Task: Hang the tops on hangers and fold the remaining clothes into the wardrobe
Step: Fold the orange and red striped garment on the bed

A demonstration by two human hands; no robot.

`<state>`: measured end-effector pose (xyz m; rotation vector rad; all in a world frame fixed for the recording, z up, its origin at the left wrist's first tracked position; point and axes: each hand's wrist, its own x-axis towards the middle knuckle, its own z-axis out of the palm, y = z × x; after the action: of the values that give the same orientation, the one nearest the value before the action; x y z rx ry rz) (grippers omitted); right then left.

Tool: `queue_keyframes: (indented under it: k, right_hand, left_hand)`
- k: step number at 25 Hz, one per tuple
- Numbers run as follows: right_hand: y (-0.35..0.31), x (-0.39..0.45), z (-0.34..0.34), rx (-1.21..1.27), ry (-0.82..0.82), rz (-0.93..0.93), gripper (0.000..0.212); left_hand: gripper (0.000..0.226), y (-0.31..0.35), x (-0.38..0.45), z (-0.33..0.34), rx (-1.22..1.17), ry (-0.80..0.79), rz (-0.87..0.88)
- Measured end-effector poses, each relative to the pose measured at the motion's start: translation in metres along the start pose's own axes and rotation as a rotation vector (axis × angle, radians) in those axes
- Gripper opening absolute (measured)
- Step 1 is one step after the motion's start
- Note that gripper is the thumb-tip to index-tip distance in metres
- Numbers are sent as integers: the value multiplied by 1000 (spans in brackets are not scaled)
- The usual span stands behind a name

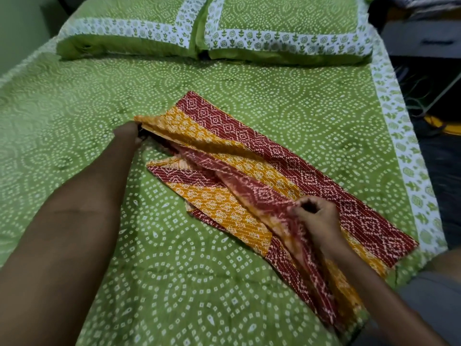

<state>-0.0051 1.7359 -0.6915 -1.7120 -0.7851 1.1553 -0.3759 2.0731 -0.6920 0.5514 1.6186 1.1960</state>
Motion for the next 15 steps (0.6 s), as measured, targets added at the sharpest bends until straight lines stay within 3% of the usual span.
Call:
queue_keyframes:
  k: [2,5,6,8,10,12,13,15]
  right_hand:
    - [-20,4,-15,93,228,-150,21]
    - [-41,-12,-24,-122,508,-715,26]
    - [-38,-19,-23,-289,506,-927,16]
    - [-14,-32,-12,-554,313,-1164,11]
    - [21,-40,1,-725,31,-1090,26]
    - [48,-39,9,-840,-80,-955,39]
    - [53,-36,10,-868,-113,-904,42]
    - [53,-30,11,-885,-139,-799,44]
  left_hand:
    - [18,13,-15,26,-48,-97,29]
    - [27,46,-56,69,-354,-198,117]
    - [27,51,-60,78,-457,-204,140]
    - [20,50,-31,75,-348,-163,212]
    - [11,21,46,46,-63,-119,186]
    - [25,-17,112,18,165,-100,117]
    - [22,-28,112,13,199,-100,82]
    - [23,-29,23,18,135,-68,60]
